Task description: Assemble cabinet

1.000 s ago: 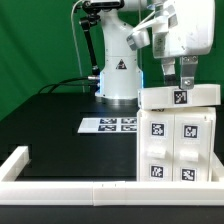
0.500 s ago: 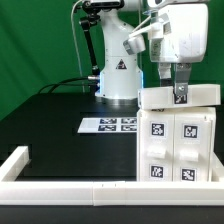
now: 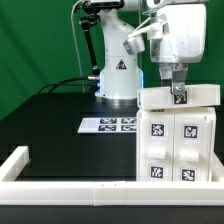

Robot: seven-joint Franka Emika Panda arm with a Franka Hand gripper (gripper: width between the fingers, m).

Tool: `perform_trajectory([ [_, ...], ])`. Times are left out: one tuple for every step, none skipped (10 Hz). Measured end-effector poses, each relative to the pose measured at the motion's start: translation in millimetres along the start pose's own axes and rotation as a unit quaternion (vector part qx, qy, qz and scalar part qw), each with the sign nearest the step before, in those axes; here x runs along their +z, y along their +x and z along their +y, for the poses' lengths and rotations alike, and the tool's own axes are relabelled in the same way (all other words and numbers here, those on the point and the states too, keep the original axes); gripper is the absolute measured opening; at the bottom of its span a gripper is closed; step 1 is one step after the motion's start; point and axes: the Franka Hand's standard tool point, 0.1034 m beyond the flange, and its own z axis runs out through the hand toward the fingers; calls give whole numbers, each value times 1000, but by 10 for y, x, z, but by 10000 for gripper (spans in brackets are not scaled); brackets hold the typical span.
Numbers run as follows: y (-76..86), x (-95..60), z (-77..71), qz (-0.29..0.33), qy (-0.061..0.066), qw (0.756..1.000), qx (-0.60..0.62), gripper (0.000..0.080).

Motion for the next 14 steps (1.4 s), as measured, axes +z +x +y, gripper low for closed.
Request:
perform_trajectory([
  [0,0,0,0,0,1000,1,558],
  [2,0,-1,1,0,998,58,558],
  [-2,1,-13,1,1,993,121,558],
  [-2,-1,-25,2,1,986,169,558],
  [5,1,-40,2,1,971,239,560],
  [14,6,-48,3,-1,953,303,560],
  [38,10,-58,3,0,930,366,560],
  [63,7,-54,3,-2,910,414,560],
  [80,5,-51,4,-2,881,474,560],
  [96,1,-45,4,-2,857,516,560],
  [93,3,-46,5,-1,845,534,560],
  [92,5,-48,5,-1,828,561,560],
  [91,6,-49,4,-1,818,575,560],
  [92,7,-51,5,0,792,610,560],
])
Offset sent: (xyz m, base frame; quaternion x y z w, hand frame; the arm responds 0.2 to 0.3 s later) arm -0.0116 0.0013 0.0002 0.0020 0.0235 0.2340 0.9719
